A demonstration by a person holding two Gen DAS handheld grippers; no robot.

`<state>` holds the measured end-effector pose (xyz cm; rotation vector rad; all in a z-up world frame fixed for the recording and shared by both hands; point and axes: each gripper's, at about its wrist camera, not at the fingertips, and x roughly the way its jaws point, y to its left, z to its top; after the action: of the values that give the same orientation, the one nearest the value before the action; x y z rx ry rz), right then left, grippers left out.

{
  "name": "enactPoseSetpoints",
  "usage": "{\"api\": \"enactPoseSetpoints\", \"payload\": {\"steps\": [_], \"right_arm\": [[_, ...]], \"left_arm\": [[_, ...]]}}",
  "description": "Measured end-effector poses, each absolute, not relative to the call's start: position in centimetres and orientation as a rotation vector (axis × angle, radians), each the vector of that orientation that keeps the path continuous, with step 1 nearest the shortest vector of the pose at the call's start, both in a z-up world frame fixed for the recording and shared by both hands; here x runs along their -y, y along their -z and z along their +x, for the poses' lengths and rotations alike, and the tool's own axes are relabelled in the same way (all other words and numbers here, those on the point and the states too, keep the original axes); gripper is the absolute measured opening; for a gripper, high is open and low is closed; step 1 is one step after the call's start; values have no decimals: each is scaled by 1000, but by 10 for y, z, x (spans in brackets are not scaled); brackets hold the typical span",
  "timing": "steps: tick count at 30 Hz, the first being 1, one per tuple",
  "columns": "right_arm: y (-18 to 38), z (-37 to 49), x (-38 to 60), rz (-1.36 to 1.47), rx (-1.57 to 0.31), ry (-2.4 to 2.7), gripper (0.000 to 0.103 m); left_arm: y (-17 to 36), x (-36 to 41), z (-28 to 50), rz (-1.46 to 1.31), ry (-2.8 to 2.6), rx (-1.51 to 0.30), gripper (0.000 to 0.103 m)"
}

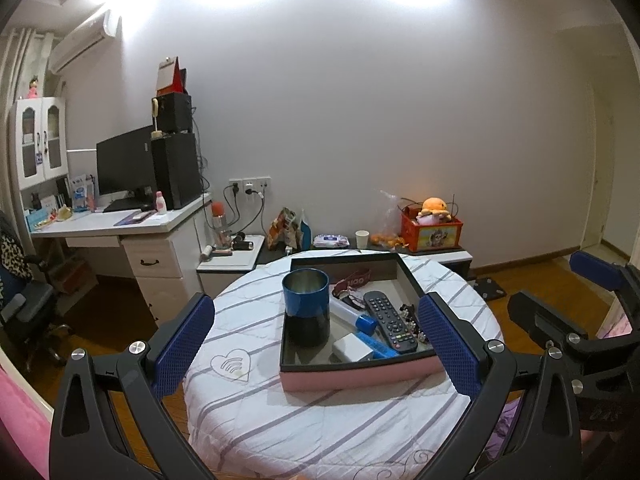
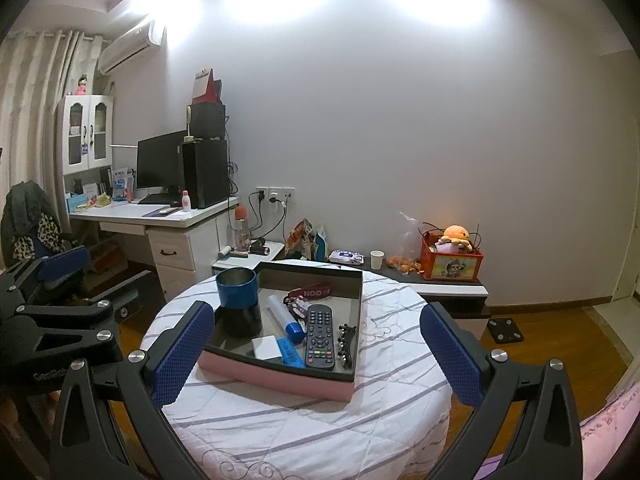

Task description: Organize rigid objects

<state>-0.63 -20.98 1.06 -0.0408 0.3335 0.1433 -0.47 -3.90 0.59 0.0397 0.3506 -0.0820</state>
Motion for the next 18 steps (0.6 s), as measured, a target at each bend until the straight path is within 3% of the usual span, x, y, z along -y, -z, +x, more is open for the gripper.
{"api": "enactPoseSetpoints", "payload": {"steps": [18], "right_arm": [[-22,76,241,-41,-397,-147,103]], "left_arm": [[-16,66,78,73,44,-414,103]]}}
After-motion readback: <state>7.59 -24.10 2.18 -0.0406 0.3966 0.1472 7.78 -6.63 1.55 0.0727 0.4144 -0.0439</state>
